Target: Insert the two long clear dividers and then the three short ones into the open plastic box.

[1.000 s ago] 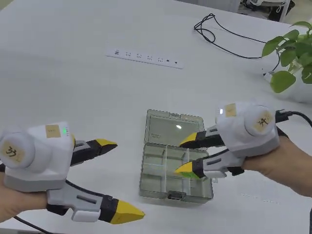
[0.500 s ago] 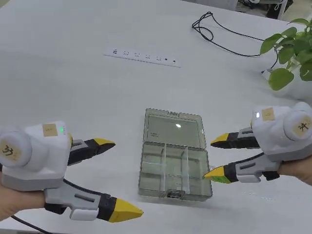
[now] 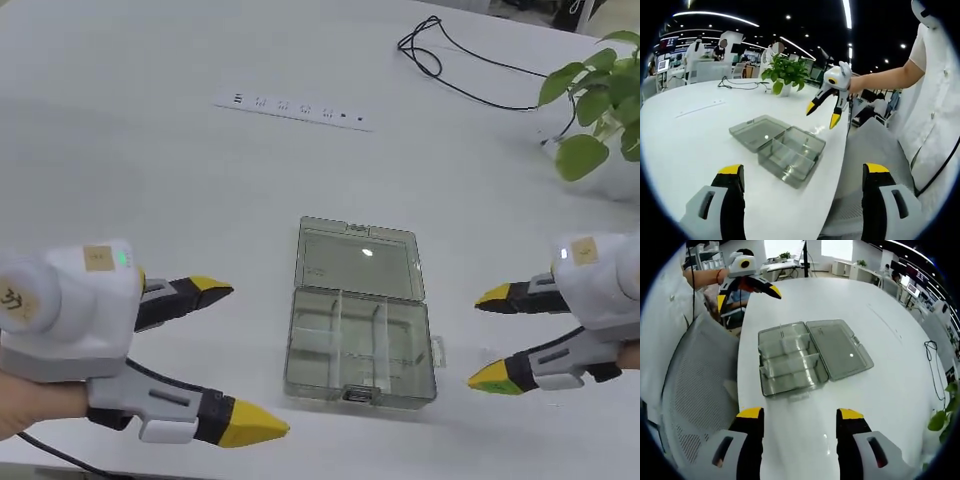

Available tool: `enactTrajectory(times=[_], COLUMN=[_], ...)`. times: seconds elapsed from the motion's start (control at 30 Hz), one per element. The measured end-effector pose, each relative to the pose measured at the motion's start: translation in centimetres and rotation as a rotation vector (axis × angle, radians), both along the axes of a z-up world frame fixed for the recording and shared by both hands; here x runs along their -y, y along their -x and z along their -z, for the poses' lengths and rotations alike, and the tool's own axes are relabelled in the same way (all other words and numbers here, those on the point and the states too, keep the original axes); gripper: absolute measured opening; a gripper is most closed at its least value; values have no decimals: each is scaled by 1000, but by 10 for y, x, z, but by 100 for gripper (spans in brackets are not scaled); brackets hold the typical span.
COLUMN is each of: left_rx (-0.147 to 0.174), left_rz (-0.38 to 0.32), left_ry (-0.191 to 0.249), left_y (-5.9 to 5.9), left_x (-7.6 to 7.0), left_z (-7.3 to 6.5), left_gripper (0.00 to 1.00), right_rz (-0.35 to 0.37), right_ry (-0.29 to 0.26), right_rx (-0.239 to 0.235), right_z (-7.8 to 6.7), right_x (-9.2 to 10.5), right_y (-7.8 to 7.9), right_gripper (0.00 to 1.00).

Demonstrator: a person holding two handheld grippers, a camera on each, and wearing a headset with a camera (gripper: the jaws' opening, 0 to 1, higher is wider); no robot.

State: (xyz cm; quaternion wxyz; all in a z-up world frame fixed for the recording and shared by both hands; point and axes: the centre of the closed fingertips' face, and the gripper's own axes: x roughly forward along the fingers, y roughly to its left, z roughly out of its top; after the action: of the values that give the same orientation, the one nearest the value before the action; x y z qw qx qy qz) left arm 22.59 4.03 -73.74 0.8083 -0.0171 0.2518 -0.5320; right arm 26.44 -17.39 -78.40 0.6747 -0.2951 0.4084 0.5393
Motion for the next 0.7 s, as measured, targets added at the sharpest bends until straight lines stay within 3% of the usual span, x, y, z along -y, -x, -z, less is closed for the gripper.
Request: enactTrajectory(times=[0.4, 0.7], left_rx=[-2, -8], left_rz=[-8, -2], left_ry=[-1, -2], left_y=[-1, 0], left_x=[-2, -2], left_z=[1, 1], left_gripper=[100, 100], right_rz=[-71, -108], right_ry=[169, 247], right_rx=[-21, -30], right_z=[37, 58], right_x=[47, 59], right_y=[2, 2], right_gripper=[56, 48])
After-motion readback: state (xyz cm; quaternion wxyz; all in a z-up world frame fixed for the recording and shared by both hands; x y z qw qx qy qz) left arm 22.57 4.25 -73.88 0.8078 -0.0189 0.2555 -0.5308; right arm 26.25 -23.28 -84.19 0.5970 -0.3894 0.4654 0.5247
